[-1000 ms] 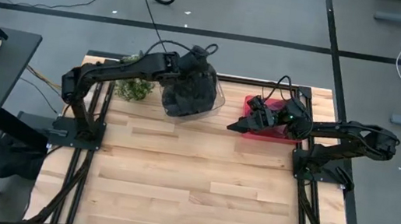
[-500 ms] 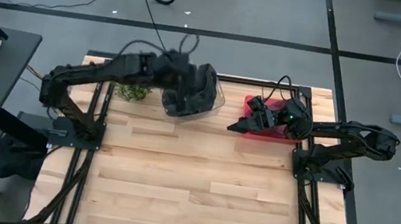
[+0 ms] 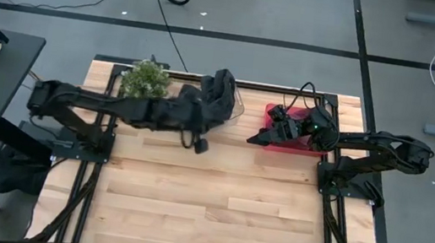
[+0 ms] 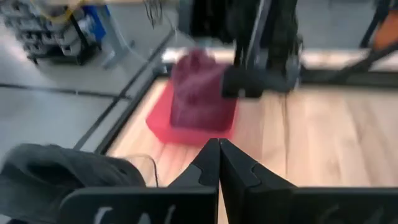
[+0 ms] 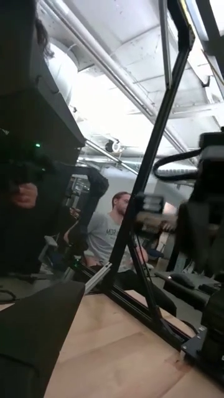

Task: Pick & Place hat
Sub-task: Return to Home Position

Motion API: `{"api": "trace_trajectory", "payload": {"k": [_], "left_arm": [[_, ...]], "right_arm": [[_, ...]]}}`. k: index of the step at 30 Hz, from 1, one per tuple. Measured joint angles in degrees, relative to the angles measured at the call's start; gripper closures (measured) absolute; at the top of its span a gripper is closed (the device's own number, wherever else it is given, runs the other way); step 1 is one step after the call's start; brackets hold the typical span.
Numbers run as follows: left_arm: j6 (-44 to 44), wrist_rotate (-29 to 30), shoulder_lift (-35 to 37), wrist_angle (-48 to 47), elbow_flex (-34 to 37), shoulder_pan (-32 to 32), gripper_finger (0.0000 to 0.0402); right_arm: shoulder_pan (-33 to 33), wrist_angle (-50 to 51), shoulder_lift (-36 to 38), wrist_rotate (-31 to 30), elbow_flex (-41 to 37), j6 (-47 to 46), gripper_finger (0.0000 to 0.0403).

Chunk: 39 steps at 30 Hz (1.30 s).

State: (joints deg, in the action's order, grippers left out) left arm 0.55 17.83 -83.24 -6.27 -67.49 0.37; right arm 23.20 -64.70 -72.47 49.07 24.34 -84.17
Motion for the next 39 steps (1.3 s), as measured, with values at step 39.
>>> {"api": "trace_trajectory", "payload": {"k": [39], "left_arm": [[3.3,1.6,72.6,51.6,64.9,0.1,0.0399]], "right_arm": [[0.0,4.5,0.0,-2.1,0.0,-0.8,0.0032]]}}
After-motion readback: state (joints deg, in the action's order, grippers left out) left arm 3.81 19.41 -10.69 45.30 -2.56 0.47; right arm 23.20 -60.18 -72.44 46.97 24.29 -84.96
